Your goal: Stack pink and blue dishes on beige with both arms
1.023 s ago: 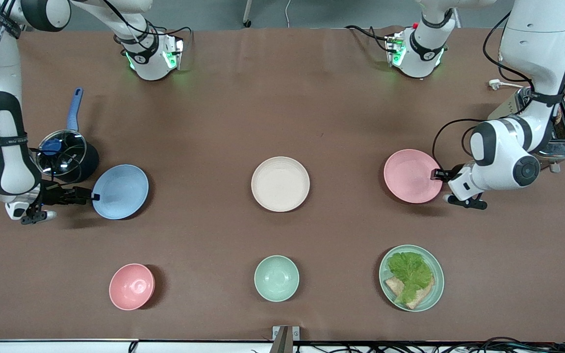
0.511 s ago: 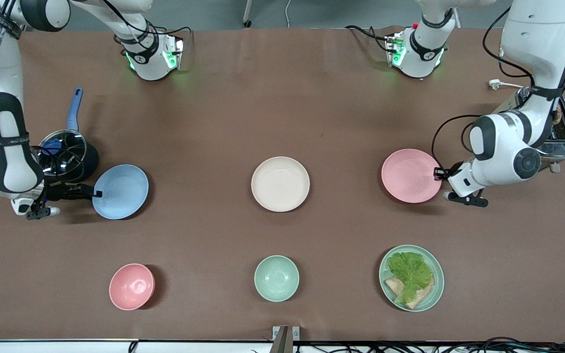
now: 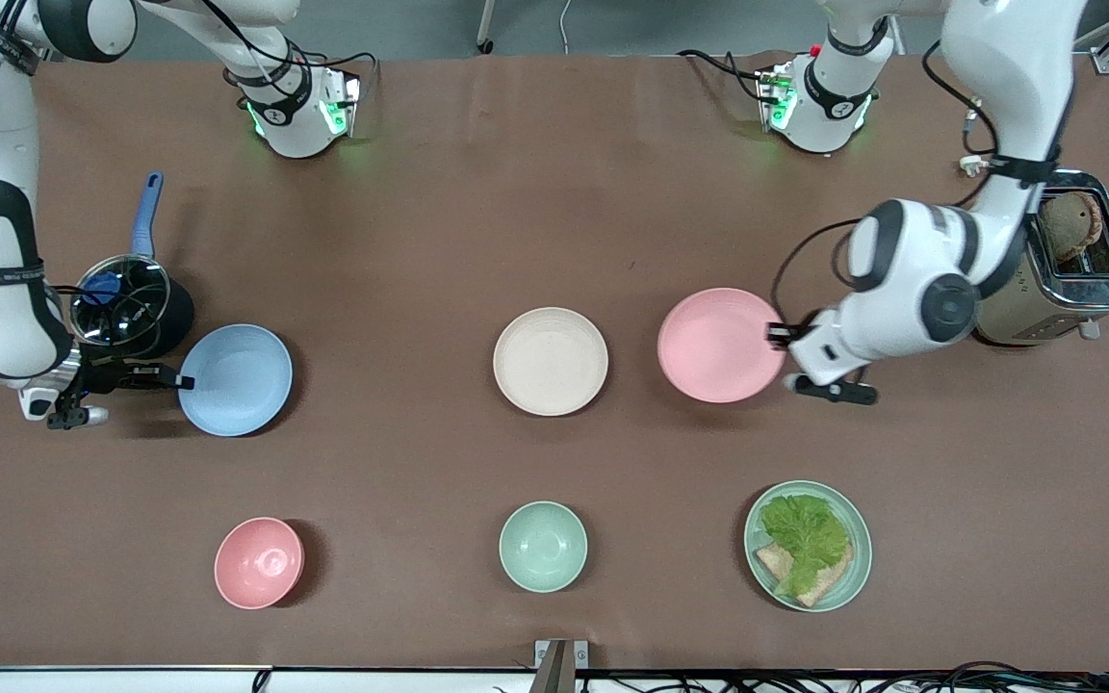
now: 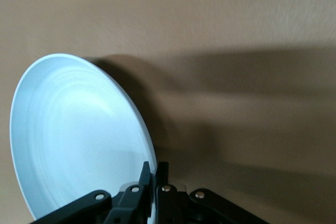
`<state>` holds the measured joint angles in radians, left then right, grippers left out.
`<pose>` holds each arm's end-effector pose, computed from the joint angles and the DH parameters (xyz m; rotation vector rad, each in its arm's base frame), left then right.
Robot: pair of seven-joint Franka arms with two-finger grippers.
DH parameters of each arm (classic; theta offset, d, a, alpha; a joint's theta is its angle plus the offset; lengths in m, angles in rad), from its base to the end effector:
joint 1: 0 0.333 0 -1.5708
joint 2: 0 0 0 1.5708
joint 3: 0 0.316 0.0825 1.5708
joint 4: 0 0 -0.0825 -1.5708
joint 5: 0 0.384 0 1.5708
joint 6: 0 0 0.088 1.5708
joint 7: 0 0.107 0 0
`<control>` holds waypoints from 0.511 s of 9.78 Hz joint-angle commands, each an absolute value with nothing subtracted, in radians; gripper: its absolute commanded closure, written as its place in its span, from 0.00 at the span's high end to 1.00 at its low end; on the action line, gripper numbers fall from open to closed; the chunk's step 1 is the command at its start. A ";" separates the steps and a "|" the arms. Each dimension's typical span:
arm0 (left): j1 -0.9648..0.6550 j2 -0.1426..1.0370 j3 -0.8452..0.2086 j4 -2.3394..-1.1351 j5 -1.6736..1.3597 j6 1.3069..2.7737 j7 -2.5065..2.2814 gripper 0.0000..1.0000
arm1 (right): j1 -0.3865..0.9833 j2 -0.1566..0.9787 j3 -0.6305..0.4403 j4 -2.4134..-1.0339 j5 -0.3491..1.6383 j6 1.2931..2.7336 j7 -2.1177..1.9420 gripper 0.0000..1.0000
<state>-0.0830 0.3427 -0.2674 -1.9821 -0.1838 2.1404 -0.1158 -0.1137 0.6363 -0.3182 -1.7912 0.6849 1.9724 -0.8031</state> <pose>0.5515 -0.2050 0.2869 2.9297 -0.1677 -0.3333 0.5773 -0.2111 0.1866 -2.6195 0.0169 0.1304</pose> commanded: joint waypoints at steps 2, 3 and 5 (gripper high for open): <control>-0.086 0.524 -0.423 -1.837 -0.177 2.172 -0.410 0.03 | -0.089 0.611 -0.351 -1.570 0.538 1.759 -0.649 0.01; -0.104 0.578 -0.460 -1.792 -0.166 2.193 -0.482 0.04 | -0.084 0.606 -0.351 -1.498 0.523 1.694 -0.599 0.01; -0.178 0.641 -0.465 -1.738 -0.163 2.280 -0.659 0.04 | -0.039 0.554 -0.350 -1.471 0.522 1.687 -0.494 0.01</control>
<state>-0.1457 0.5578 -0.4615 -1.7970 -0.1807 2.2376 -0.5692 -0.0764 0.5951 -0.3409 -1.4723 0.5421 1.6993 -0.5582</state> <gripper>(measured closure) 0.947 0.952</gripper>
